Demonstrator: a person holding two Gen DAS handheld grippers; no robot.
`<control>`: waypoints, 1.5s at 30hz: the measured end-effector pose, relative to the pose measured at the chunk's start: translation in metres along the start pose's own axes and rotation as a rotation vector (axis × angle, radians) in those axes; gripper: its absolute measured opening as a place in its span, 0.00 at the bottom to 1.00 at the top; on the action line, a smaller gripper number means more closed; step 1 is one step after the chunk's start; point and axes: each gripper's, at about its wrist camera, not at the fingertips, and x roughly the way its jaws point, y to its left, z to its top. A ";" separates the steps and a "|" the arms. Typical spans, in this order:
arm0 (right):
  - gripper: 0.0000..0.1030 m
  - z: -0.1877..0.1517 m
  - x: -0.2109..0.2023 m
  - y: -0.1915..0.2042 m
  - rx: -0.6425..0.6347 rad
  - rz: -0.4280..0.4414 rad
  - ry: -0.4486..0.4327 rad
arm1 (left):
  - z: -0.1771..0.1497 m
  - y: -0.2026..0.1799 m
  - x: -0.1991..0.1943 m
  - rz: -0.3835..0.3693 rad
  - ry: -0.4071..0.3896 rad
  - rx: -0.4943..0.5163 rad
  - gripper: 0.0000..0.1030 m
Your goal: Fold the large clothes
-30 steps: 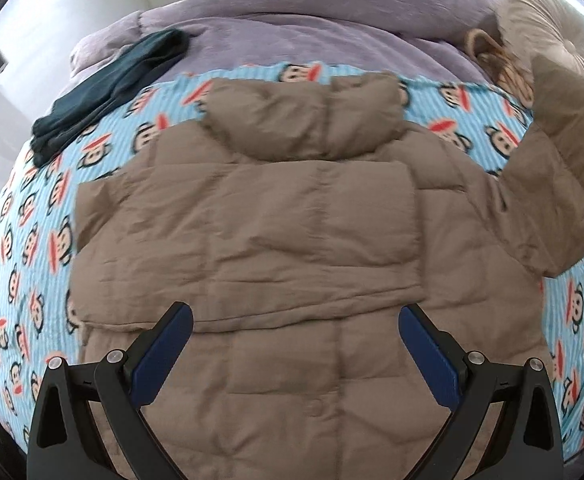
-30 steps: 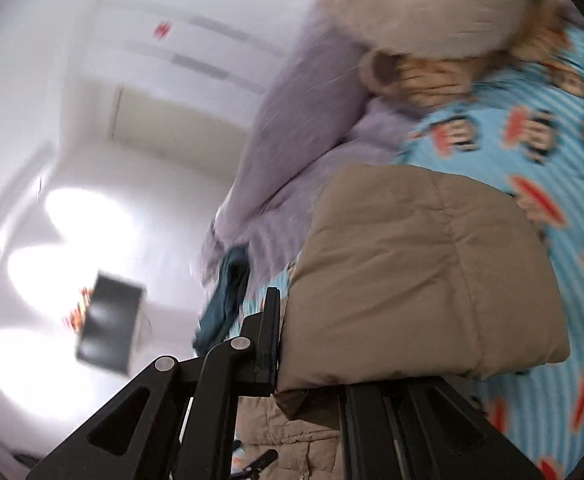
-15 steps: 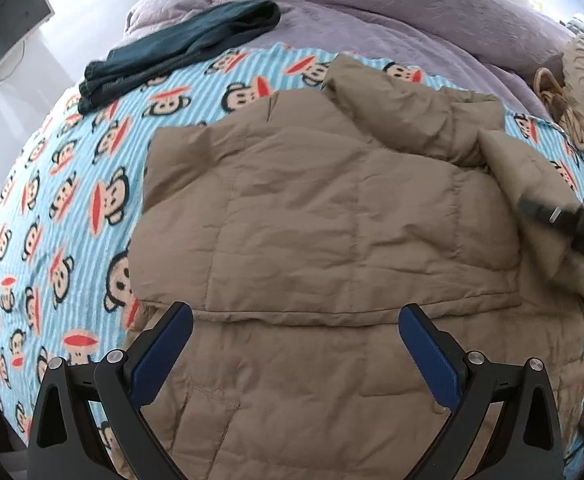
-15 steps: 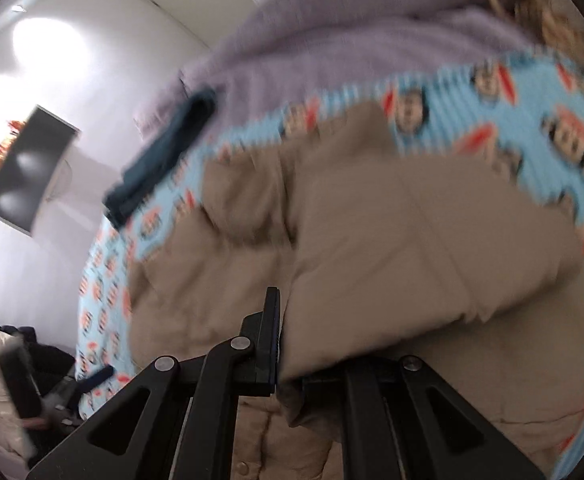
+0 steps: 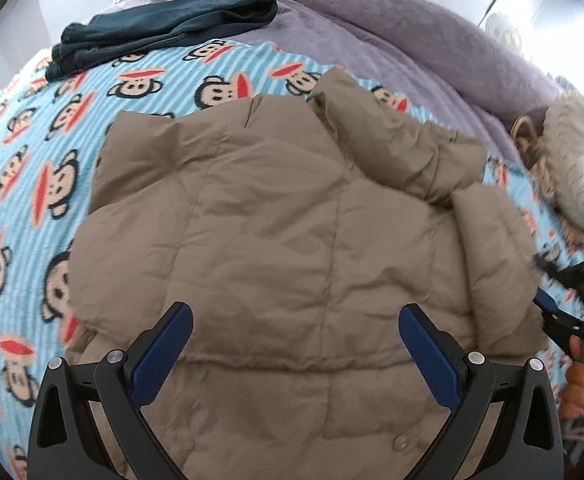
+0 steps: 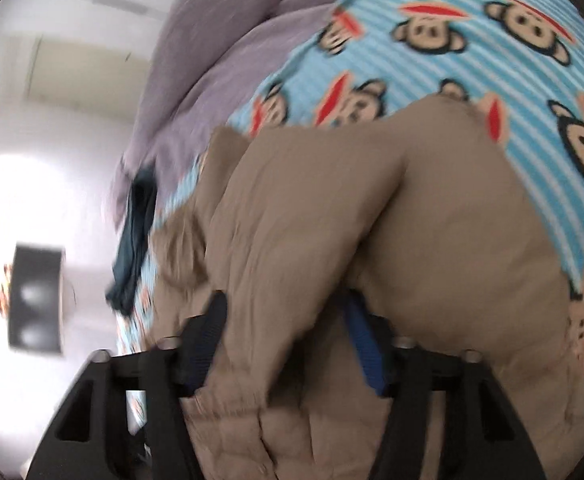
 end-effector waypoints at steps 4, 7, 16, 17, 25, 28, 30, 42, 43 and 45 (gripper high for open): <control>0.07 0.009 0.005 0.031 -0.106 -0.012 -0.022 | 0.010 0.016 -0.005 -0.173 -0.022 -0.088 1.00; 0.07 -0.009 0.007 0.082 -0.347 -0.001 -0.007 | 0.018 0.032 -0.006 -0.338 -0.010 -0.172 1.00; 0.29 -0.106 0.079 0.149 -0.735 -0.071 0.264 | 0.027 0.036 0.012 -0.632 0.081 -0.260 1.00; 0.49 -0.111 0.084 0.146 -0.727 -0.083 0.288 | 0.026 0.034 0.015 -0.621 0.093 -0.262 1.00; 0.71 -0.088 0.021 0.054 -0.461 -0.107 0.318 | 0.023 0.023 0.041 -0.533 0.154 -0.239 1.00; 0.71 -0.059 -0.017 -0.006 -0.245 -0.116 0.271 | 0.026 0.008 0.044 -0.497 0.154 -0.192 1.00; 0.71 -0.037 -0.038 -0.042 -0.079 -0.097 0.207 | 0.030 -0.007 0.044 -0.449 0.140 -0.136 0.98; 0.05 -0.011 -0.038 -0.048 -0.069 -0.107 0.140 | 0.008 0.004 0.036 -0.153 0.125 0.033 0.11; 0.05 -0.015 -0.030 -0.047 -0.078 -0.118 0.161 | 0.005 0.014 0.043 -0.159 0.144 0.004 0.11; 0.05 -0.020 -0.015 -0.049 -0.071 -0.131 0.177 | 0.004 0.027 0.048 -0.196 0.159 -0.053 0.11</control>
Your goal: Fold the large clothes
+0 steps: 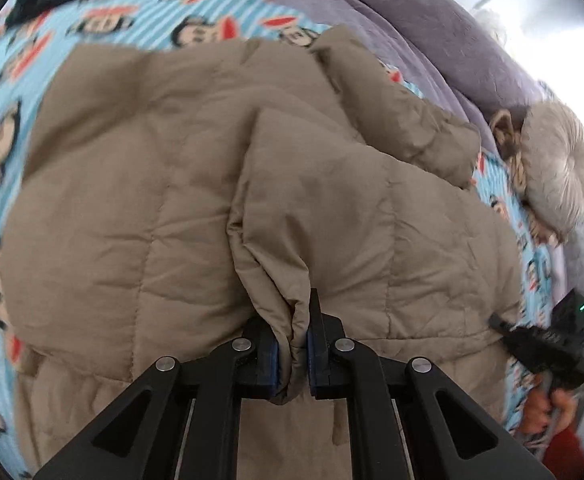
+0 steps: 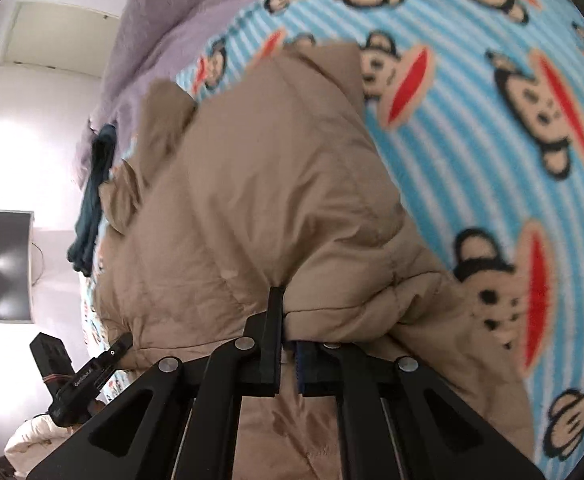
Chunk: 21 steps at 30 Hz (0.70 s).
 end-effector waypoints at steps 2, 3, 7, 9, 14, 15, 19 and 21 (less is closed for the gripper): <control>0.05 0.001 0.003 -0.003 0.016 -0.001 -0.001 | 0.001 0.002 -0.007 0.005 -0.003 -0.022 0.11; 0.05 0.000 0.001 -0.004 0.024 0.002 -0.002 | 0.001 0.000 -0.012 0.023 -0.009 -0.010 0.11; 0.12 0.002 -0.011 0.004 -0.035 -0.036 0.028 | -0.002 -0.006 -0.033 0.087 -0.029 0.029 0.12; 0.29 -0.003 -0.024 0.009 -0.111 -0.056 0.049 | -0.004 -0.005 -0.046 0.122 -0.041 0.044 0.12; 0.57 -0.011 -0.073 0.029 -0.270 -0.002 -0.057 | -0.002 -0.006 -0.066 0.175 -0.082 0.059 0.12; 0.57 -0.007 -0.078 0.028 -0.267 -0.005 -0.081 | 0.001 -0.007 -0.070 0.173 -0.096 0.058 0.12; 0.57 0.031 -0.080 0.001 -0.107 -0.014 -0.154 | 0.019 -0.026 -0.077 0.150 -0.154 0.064 0.12; 0.57 0.054 -0.067 -0.020 0.010 0.040 -0.148 | 0.026 -0.033 -0.074 0.128 -0.156 0.079 0.12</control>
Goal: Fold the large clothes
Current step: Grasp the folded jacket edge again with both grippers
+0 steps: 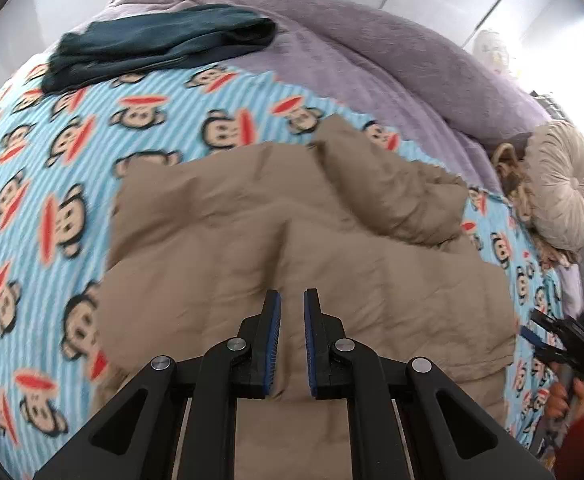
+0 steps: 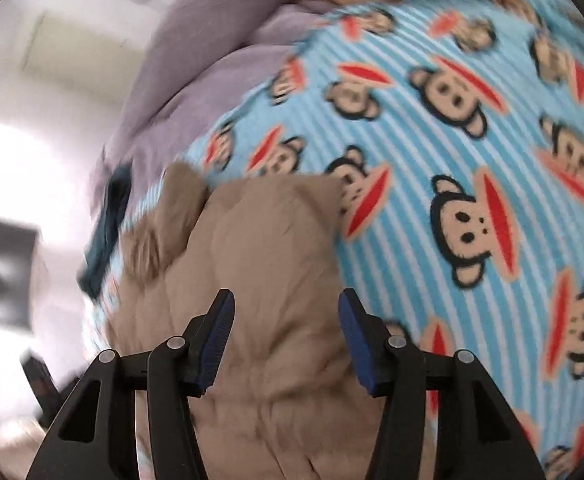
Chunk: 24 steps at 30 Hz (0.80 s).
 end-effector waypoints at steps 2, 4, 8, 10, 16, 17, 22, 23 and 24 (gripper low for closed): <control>0.57 0.014 0.022 -0.013 0.093 0.049 0.023 | 0.004 -0.008 0.011 0.001 0.014 0.033 0.12; 0.55 0.024 0.044 -0.017 0.172 0.086 0.059 | 0.007 -0.014 0.030 0.025 0.036 0.069 0.12; 0.17 0.031 0.063 0.010 0.078 0.085 0.079 | 0.002 -0.013 0.073 0.118 0.080 0.131 0.12; 0.16 0.032 0.071 0.029 -0.075 -0.055 0.074 | 0.001 -0.007 0.088 0.119 0.086 0.131 0.12; 0.17 0.033 0.099 0.010 -0.134 -0.178 0.082 | -0.001 -0.011 0.107 0.114 0.074 0.163 0.12; 0.16 0.032 0.102 0.007 -0.123 -0.176 0.075 | -0.002 -0.012 0.108 0.120 0.073 0.176 0.12; 0.18 0.026 0.091 0.007 -0.113 -0.202 0.044 | 0.000 -0.013 0.104 0.133 0.083 0.162 0.12; 0.21 0.025 0.087 0.010 -0.126 -0.220 0.039 | 0.002 -0.013 0.100 0.137 0.085 0.152 0.12; 0.22 0.020 0.075 0.012 -0.144 -0.243 0.034 | 0.002 -0.013 0.094 0.143 0.083 0.144 0.12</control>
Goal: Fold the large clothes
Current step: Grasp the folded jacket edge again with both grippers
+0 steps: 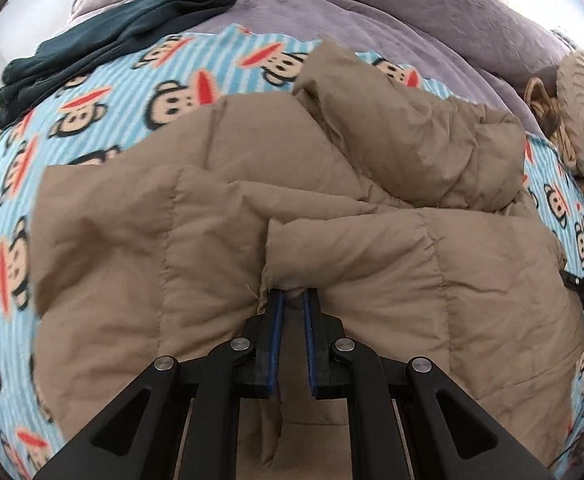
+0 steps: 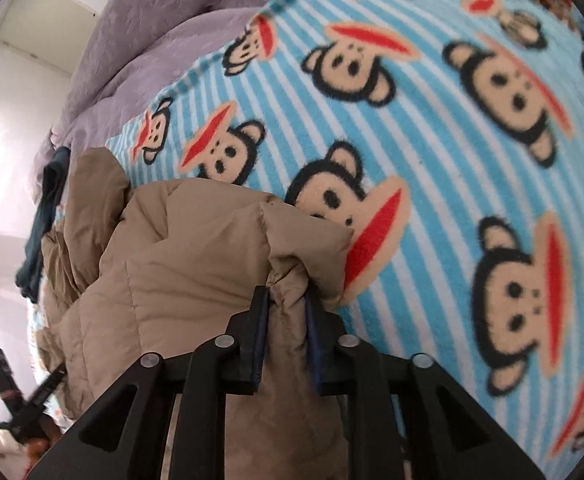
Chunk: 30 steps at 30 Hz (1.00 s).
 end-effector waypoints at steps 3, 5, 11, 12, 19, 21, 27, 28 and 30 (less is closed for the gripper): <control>0.22 -0.012 -0.027 0.002 -0.048 -0.047 -0.023 | -0.006 0.007 -0.026 0.010 -0.032 -0.026 0.12; 0.22 -0.021 -0.043 0.004 -0.074 -0.069 -0.045 | -0.014 0.010 -0.038 0.000 -0.045 -0.035 0.12; 0.22 -0.068 -0.077 0.016 -0.161 -0.108 -0.075 | -0.053 0.005 -0.038 0.038 0.005 -0.006 0.12; 0.22 -0.074 -0.074 0.017 -0.175 -0.116 -0.061 | -0.058 0.005 -0.029 0.054 0.021 0.001 0.12; 0.29 -0.087 -0.045 0.007 -0.184 -0.174 0.039 | -0.067 0.004 -0.016 0.102 0.061 -0.024 0.12; 0.29 -0.085 -0.054 0.006 -0.163 -0.164 0.034 | -0.068 0.002 -0.026 0.114 0.066 -0.023 0.12; 0.33 -0.097 -0.088 -0.001 -0.145 -0.130 0.031 | -0.083 0.001 -0.063 0.124 0.075 -0.052 0.12; 0.35 -0.101 -0.093 -0.004 -0.135 -0.121 0.038 | -0.087 0.002 -0.068 0.125 0.076 -0.053 0.12; 0.36 -0.111 -0.103 -0.008 -0.128 -0.105 0.051 | -0.098 -0.003 -0.082 0.136 0.076 -0.057 0.12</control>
